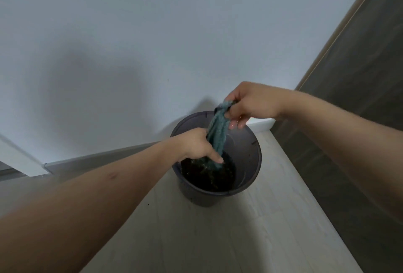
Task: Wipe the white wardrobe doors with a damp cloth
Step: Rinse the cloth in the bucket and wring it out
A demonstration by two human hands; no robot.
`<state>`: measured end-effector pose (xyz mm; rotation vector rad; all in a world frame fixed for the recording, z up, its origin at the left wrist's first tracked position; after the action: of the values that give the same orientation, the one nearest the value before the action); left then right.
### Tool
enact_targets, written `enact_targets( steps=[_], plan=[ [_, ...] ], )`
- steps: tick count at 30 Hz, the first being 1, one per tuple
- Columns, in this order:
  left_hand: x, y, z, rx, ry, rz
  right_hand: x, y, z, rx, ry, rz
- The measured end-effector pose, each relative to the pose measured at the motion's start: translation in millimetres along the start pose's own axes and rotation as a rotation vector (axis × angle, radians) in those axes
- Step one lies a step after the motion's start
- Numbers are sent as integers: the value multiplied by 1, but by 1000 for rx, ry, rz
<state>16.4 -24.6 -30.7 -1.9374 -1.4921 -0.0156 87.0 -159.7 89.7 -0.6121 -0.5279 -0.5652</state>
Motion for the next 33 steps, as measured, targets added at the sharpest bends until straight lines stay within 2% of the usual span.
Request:
enact_targets(
  steps=[2,4,7,9,11,12,15,18,20,22,25,28,31,33],
  plan=[
    [-7,4,-5,-33,-135,-51,14,-14,5,18,230,-57],
    [-10,8,-9,-28,-299,-141,8,-20,-4,-58,293,-27],
    [-13,10,-11,71,-486,-218,-26,-24,-29,-280,57,183],
    [-12,4,-11,141,-500,-272,-53,-18,-45,-351,-173,201],
    [-15,2,-12,194,-531,-261,-79,-7,-53,-314,-306,83],
    [-16,3,-12,208,-582,-257,-91,-1,-56,-282,-264,9],
    [-13,0,-19,237,-742,-321,-109,20,-70,-248,75,-190],
    [2,-2,-18,235,-606,-352,-93,31,-75,-245,184,-325],
    [13,-7,-14,263,-419,-305,-74,31,-72,-217,224,-366],
    [18,-10,-9,287,-329,-185,-63,30,-68,-190,413,-308],
    [14,-12,-10,293,-313,44,-62,26,-61,-155,687,-164],
    [4,-11,-11,255,-444,273,-64,22,-60,-125,969,-109],
    [-7,-7,-15,158,-678,310,-65,16,-67,-116,1042,-102],
    [-13,-2,-12,161,-754,205,-63,12,-74,-184,818,-153]
  ],
)
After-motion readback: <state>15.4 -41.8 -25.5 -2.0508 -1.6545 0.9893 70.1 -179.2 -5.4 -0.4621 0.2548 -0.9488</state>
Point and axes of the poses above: each hand's wrist, its own y-axis towards the middle knuckle, its own x-axis out of the back of the hand, z = x × y, the point moved 3 cm from there along y, towards the middle knuckle, and after that the axes turned 2 degrees about -z, right-handed, at the moved point
